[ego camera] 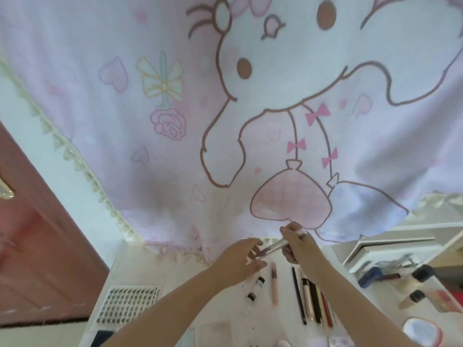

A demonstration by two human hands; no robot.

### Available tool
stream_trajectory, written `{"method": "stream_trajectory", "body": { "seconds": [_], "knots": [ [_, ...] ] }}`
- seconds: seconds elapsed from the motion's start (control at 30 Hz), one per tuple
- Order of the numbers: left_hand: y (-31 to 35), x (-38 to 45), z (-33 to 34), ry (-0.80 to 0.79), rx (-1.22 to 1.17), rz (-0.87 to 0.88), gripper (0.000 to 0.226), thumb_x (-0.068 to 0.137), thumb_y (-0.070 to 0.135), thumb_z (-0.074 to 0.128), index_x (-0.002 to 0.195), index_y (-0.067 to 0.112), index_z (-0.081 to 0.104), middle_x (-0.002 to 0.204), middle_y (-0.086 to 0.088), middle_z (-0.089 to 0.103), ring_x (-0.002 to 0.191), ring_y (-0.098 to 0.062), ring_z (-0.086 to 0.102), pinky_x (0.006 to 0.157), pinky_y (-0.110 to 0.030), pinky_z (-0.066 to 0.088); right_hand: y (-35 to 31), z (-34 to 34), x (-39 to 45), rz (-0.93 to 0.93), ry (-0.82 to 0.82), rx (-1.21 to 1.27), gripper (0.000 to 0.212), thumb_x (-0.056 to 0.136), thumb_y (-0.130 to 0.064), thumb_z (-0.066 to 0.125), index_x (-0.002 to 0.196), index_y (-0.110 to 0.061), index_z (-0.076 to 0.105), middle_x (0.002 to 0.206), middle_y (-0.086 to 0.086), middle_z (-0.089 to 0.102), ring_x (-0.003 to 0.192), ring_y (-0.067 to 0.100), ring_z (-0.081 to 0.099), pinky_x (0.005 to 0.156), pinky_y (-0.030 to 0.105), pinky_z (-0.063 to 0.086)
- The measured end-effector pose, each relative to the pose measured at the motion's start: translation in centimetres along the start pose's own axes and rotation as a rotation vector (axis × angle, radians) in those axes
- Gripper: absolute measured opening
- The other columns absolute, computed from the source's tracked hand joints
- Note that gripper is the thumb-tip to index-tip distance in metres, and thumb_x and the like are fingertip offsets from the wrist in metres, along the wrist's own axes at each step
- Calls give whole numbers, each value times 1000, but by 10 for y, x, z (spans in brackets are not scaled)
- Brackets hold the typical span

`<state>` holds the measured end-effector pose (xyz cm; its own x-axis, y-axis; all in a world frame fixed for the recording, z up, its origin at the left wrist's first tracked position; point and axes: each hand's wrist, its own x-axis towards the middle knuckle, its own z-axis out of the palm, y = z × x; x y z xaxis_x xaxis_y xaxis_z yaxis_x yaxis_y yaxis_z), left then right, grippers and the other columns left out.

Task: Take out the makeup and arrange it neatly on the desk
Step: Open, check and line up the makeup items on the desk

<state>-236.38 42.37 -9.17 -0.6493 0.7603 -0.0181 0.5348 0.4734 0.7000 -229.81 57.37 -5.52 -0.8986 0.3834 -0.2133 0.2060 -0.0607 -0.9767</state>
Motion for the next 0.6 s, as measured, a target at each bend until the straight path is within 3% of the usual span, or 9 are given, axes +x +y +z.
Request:
{"method": "stream_trajectory", "body": {
  "seconds": [0.07, 0.1, 0.17, 0.27, 0.43, 0.5, 0.6],
  "knots": [
    [13, 5, -17, 77, 63, 75, 8, 91, 19, 50, 86, 26, 50, 79, 8, 51, 79, -13, 46, 63, -14, 30, -20, 4, -2, -89, -73, -72, 30, 88, -5, 53, 62, -11, 39, 37, -3, 44, 29, 7, 34, 32, 12, 24],
    [19, 7, -26, 120, 112, 98, 18, 93, 16, 47, 77, 26, 45, 73, 6, 45, 76, -16, 43, 61, -17, 27, -30, 5, -4, -130, -93, -110, 28, 86, -6, 57, 63, -11, 43, 40, -1, 52, 30, 8, 38, 32, 13, 26],
    [25, 8, -45, 183, 204, 140, 14, 95, 17, 41, 86, 19, 52, 80, 2, 45, 75, -15, 41, 61, -18, 24, -49, 3, -5, -186, -73, -159, 24, 85, -10, 60, 63, -10, 51, 44, -1, 57, 30, 7, 39, 33, 13, 27],
    [30, 10, -73, 243, 430, 214, 26, 98, 25, 33, 110, 9, 49, 100, -5, 54, 82, -15, 45, 63, -17, 25, -73, 5, -1, -257, -3, -317, 30, 91, -16, 49, 61, -13, 53, 35, -6, 45, 28, 3, 32, 33, 12, 26],
    [62, 14, -120, 321, 731, 210, 33, 98, 36, 27, 110, 10, 44, 94, -8, 61, 82, -29, 59, 63, -30, 37, -114, 24, 10, -402, 154, -393, 28, 94, -13, 38, 68, -21, 43, 54, 0, 38, 45, 12, 33, 39, 17, 27],
    [74, 11, -140, 273, 686, 221, 28, 98, 33, 29, 105, 11, 44, 87, -10, 60, 75, -30, 58, 61, -29, 35, -132, 29, 9, -503, 158, -385, 23, 93, -9, 35, 77, -21, 44, 56, -1, 39, 45, 12, 34, 41, 20, 27],
    [86, 4, -160, 154, 275, 255, 23, 98, 23, 33, 77, 21, 40, 62, 2, 44, 51, -5, 45, 48, -14, 31, -151, 32, 0, -754, 153, -483, 15, 92, -3, 33, 90, -15, 41, 54, -4, 37, 40, 4, 37, 39, 11, 27]
  ]
}}
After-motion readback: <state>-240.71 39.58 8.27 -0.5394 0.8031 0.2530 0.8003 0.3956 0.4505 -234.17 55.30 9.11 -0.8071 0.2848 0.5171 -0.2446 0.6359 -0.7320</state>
